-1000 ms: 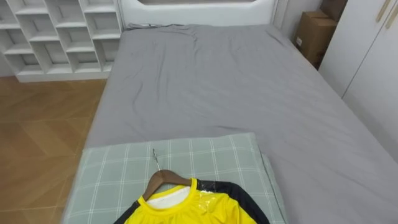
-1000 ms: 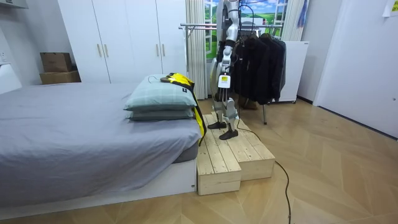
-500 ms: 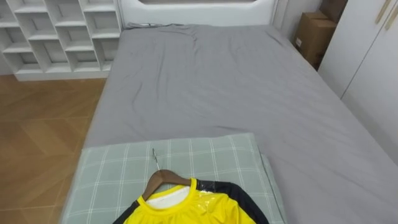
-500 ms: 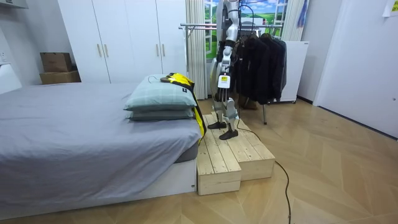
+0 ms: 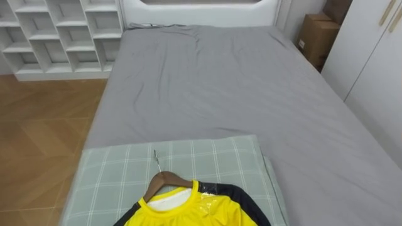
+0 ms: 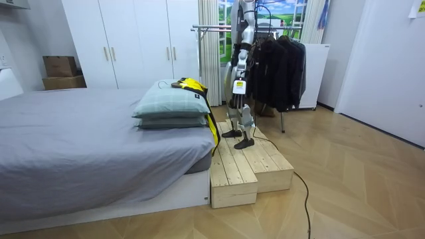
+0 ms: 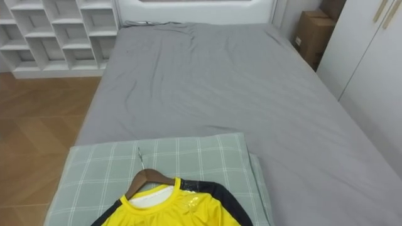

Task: Hang clothes

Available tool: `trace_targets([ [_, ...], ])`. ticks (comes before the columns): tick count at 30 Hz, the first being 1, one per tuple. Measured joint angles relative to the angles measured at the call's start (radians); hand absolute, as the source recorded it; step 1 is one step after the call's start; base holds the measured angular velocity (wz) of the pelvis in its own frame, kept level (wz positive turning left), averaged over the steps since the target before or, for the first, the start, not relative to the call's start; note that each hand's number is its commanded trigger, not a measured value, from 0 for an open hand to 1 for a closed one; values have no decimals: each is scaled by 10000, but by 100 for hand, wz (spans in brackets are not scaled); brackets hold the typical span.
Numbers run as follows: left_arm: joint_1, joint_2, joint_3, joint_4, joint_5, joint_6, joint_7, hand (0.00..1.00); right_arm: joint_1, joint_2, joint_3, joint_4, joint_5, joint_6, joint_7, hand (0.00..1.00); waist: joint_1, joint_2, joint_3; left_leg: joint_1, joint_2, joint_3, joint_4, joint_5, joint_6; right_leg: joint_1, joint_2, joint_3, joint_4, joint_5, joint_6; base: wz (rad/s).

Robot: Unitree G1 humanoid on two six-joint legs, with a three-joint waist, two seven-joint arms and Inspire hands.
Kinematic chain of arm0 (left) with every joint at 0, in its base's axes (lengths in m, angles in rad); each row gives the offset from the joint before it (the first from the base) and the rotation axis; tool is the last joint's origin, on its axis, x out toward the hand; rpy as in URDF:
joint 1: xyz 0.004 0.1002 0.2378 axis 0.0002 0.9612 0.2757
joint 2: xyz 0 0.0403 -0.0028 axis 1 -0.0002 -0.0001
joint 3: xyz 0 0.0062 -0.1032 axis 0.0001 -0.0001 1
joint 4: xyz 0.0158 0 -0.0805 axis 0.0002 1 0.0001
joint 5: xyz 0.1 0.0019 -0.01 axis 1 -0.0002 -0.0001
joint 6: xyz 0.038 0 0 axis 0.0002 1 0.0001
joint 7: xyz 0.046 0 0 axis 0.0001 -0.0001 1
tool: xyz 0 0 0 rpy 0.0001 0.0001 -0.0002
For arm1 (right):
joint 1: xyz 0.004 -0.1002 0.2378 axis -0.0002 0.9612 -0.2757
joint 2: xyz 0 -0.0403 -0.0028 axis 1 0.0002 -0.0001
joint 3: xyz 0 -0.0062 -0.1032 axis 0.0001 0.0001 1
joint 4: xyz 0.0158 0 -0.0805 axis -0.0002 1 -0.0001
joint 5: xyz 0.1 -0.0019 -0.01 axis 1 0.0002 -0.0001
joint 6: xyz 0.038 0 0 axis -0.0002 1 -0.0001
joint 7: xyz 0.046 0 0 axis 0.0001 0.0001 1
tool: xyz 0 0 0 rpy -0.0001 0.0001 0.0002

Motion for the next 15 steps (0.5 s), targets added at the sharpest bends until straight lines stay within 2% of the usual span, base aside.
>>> trace_targets([
  [3,-2,13,148,-62,-365,-245,466,0,1,-24,116,12,120,-23,4,0,-3,2,0,36,5,-37,-2,-5,-7,45,-9,-80,-16,1,1,2],
  [10,-26,-17,705,-440,-365,-790,1539,0,-13,-25,117,169,136,-249,4,0,59,40,1,122,7,-56,-6,-27,-42,137,17,-129,-21,0,0,1],
  [15,-28,-11,1151,-636,-358,-1246,2999,0,-54,-57,117,262,135,-258,4,0,64,80,-5,140,-4,-58,11,-27,-42,137,15,-97,19,0,-1,0],
])
